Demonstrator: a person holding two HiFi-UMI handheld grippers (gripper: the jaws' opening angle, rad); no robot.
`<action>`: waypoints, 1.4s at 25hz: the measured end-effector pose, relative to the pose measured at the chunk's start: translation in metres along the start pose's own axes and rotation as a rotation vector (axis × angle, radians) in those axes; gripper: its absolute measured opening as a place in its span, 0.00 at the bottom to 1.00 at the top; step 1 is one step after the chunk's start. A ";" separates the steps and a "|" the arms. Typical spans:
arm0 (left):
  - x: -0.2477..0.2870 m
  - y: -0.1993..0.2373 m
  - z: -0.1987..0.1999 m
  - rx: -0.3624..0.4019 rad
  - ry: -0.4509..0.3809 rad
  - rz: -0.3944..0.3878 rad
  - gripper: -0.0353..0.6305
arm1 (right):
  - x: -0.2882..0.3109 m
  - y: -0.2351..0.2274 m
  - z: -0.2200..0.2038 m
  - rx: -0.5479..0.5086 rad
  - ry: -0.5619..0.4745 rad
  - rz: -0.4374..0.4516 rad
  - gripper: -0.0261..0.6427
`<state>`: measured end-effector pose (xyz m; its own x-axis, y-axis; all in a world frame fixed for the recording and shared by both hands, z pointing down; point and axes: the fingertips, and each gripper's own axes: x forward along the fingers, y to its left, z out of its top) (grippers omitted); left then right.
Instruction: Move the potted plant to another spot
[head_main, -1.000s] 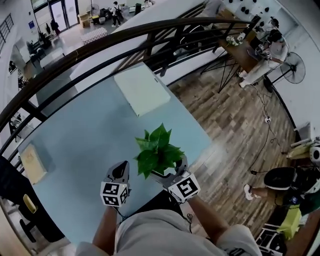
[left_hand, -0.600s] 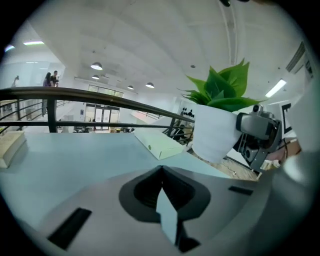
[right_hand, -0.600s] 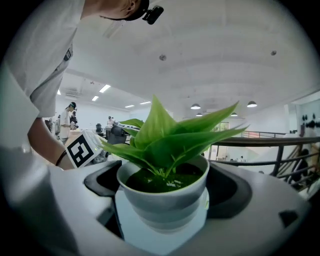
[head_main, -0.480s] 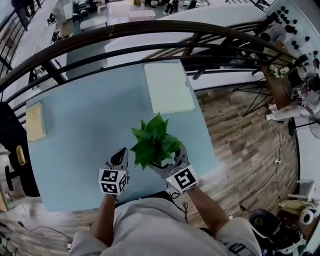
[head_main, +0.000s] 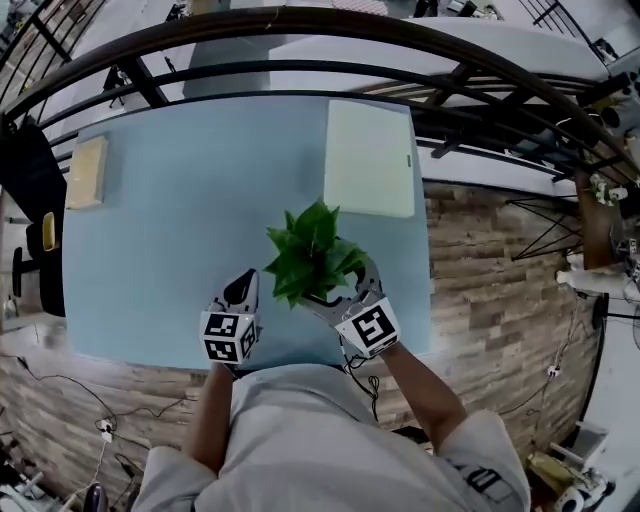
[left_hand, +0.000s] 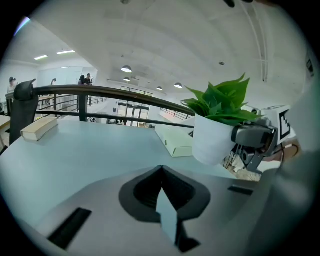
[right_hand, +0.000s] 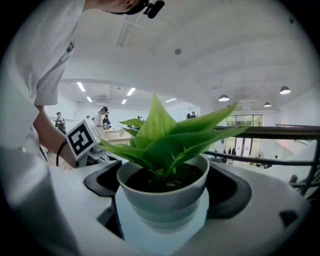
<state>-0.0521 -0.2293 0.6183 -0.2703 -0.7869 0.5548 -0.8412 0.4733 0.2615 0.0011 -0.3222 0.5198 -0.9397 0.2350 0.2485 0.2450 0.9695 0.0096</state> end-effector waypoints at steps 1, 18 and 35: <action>0.000 -0.002 -0.003 -0.004 0.004 0.011 0.07 | 0.000 -0.001 -0.004 -0.004 0.004 0.016 0.82; 0.001 -0.006 -0.050 -0.052 0.088 0.082 0.07 | 0.018 -0.019 -0.084 0.050 0.109 0.066 0.82; 0.013 -0.007 -0.058 -0.036 0.112 0.044 0.07 | 0.018 -0.035 -0.117 0.091 0.140 -0.032 0.82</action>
<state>-0.0228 -0.2198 0.6692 -0.2506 -0.7168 0.6507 -0.8117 0.5219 0.2623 0.0033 -0.3600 0.6379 -0.9026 0.1981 0.3821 0.1871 0.9801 -0.0662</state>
